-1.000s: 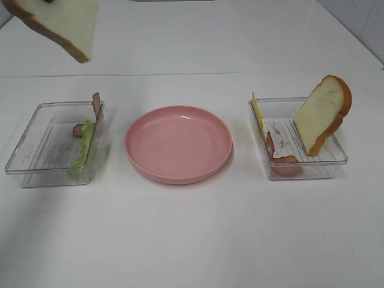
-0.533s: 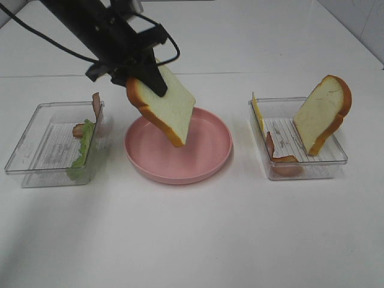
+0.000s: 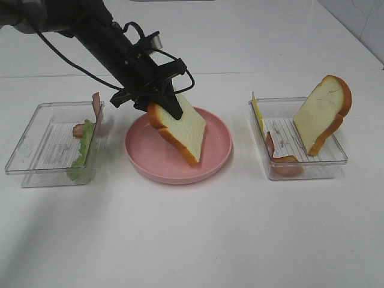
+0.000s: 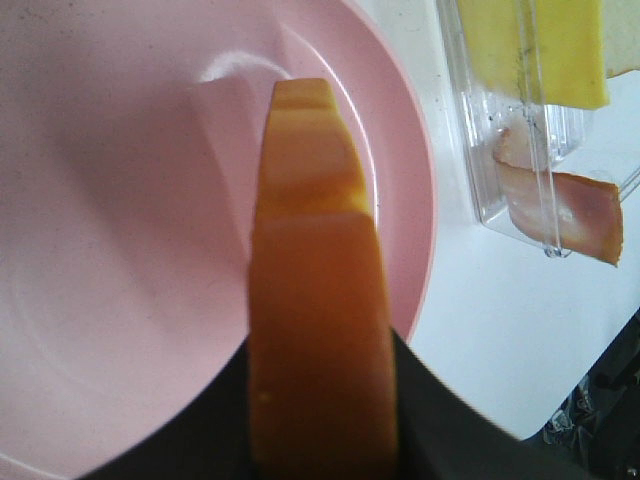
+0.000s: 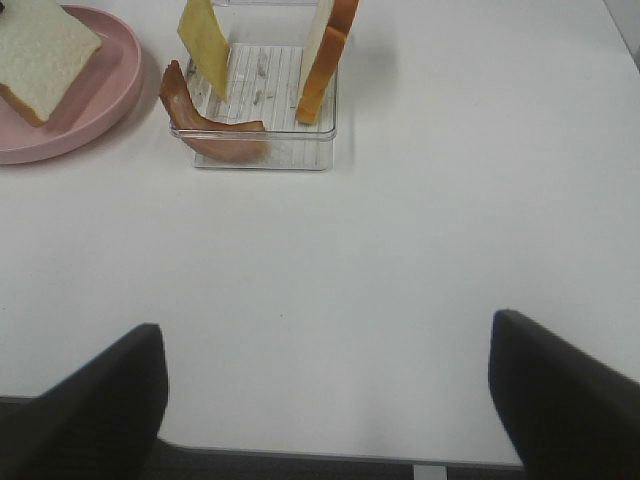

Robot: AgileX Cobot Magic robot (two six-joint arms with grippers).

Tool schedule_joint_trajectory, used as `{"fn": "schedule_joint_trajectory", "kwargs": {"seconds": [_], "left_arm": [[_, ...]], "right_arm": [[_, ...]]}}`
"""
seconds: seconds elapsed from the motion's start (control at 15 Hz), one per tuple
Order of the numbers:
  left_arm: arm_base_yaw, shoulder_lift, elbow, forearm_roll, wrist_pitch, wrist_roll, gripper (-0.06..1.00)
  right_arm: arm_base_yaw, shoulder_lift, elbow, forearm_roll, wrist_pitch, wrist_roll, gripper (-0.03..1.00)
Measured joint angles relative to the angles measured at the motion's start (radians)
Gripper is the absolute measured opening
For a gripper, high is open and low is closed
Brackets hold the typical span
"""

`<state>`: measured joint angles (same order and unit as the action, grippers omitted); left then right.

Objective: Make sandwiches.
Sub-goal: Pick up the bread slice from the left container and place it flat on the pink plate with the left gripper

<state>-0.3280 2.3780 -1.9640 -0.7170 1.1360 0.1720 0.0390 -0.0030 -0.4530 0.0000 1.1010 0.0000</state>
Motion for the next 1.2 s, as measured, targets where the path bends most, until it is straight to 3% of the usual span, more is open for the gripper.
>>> {"fn": "schedule_joint_trajectory", "kwargs": {"seconds": [0.8,1.2], "left_arm": [[-0.022,0.065,-0.009,-0.036,-0.064,-0.018,0.20],[-0.027,0.071,-0.010,0.007,-0.068,-0.053,0.23]], "right_arm": [[0.000,0.000,0.000,0.000,0.000,0.000,0.85],[0.000,0.000,0.000,0.000,0.000,0.000,0.85]]}}
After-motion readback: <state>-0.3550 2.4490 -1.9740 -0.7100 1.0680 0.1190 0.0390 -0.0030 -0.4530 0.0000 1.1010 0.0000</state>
